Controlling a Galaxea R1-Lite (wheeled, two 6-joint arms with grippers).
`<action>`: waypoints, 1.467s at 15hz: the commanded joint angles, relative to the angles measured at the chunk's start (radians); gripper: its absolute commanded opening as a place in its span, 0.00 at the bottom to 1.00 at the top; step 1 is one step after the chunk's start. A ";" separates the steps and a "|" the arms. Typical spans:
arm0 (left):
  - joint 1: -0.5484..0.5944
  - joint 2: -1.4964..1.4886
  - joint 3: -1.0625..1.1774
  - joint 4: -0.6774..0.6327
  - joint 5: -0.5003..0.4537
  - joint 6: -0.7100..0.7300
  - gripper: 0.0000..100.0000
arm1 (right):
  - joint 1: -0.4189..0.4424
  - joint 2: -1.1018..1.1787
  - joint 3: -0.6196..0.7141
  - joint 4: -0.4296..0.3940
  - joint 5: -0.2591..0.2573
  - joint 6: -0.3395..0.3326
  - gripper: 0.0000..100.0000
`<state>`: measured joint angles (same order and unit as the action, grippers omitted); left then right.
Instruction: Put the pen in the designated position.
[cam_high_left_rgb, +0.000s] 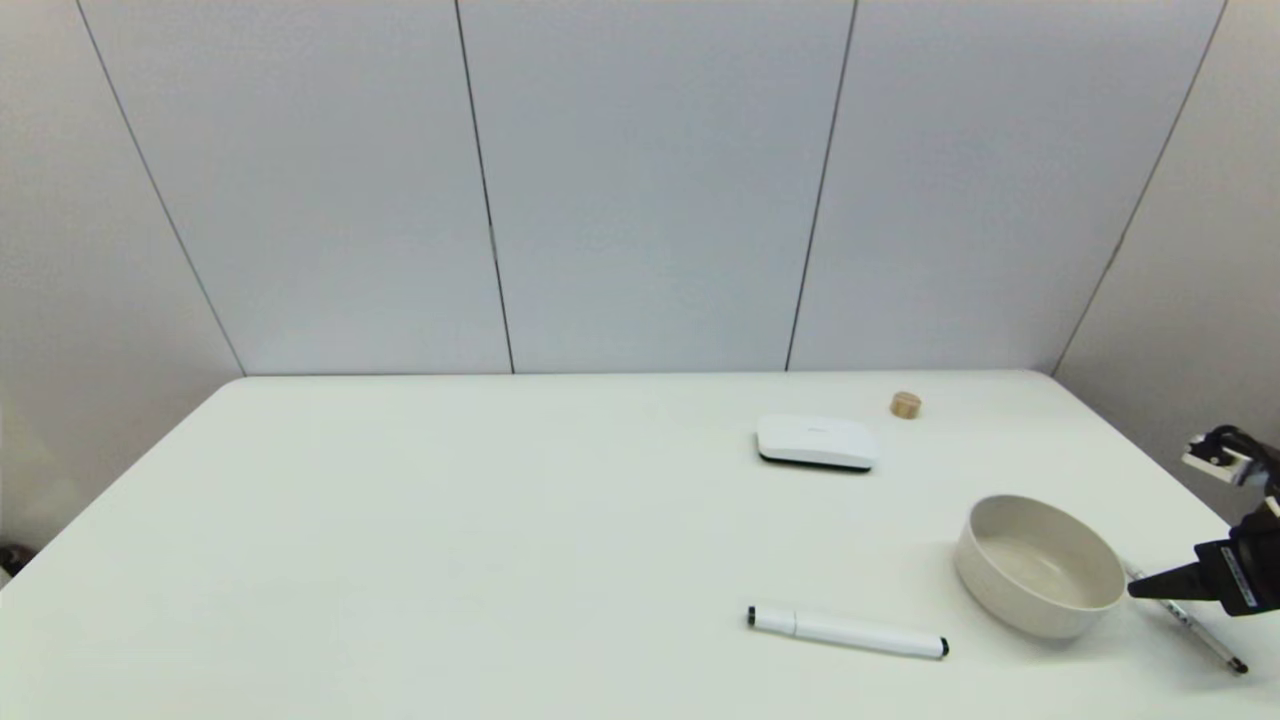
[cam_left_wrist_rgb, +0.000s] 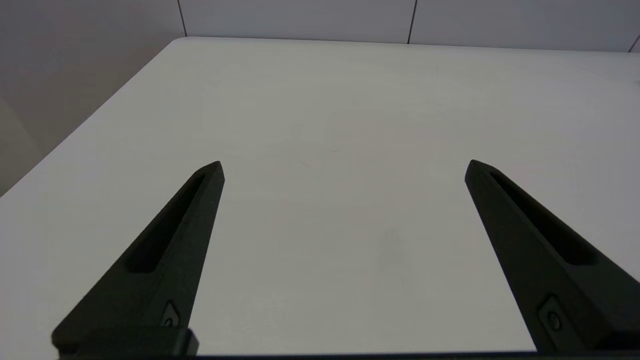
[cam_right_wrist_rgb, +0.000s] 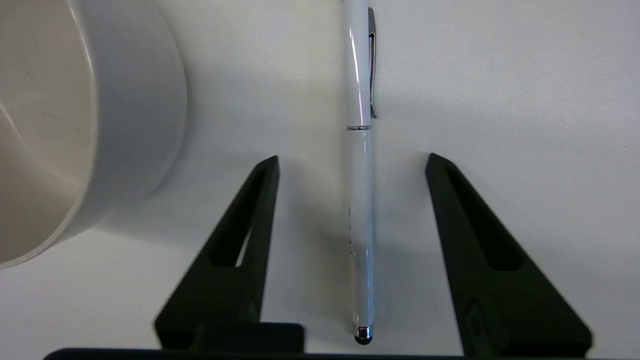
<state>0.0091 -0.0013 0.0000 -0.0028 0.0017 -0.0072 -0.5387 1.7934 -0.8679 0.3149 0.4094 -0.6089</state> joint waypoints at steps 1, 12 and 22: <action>0.002 0.000 0.002 0.000 0.000 0.000 1.00 | -0.023 -0.022 -0.030 -0.002 -0.004 -0.003 1.00; 0.002 0.000 0.000 0.000 0.000 0.000 1.00 | -0.092 -0.454 -0.056 0.006 -0.109 0.051 1.00; 0.000 0.000 0.002 0.000 0.000 0.000 1.00 | 0.326 -1.109 0.421 -0.260 -0.327 0.319 1.00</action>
<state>0.0091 -0.0013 0.0000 -0.0028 0.0009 -0.0072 -0.3728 0.8898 -0.6211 0.1904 0.1860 -0.4223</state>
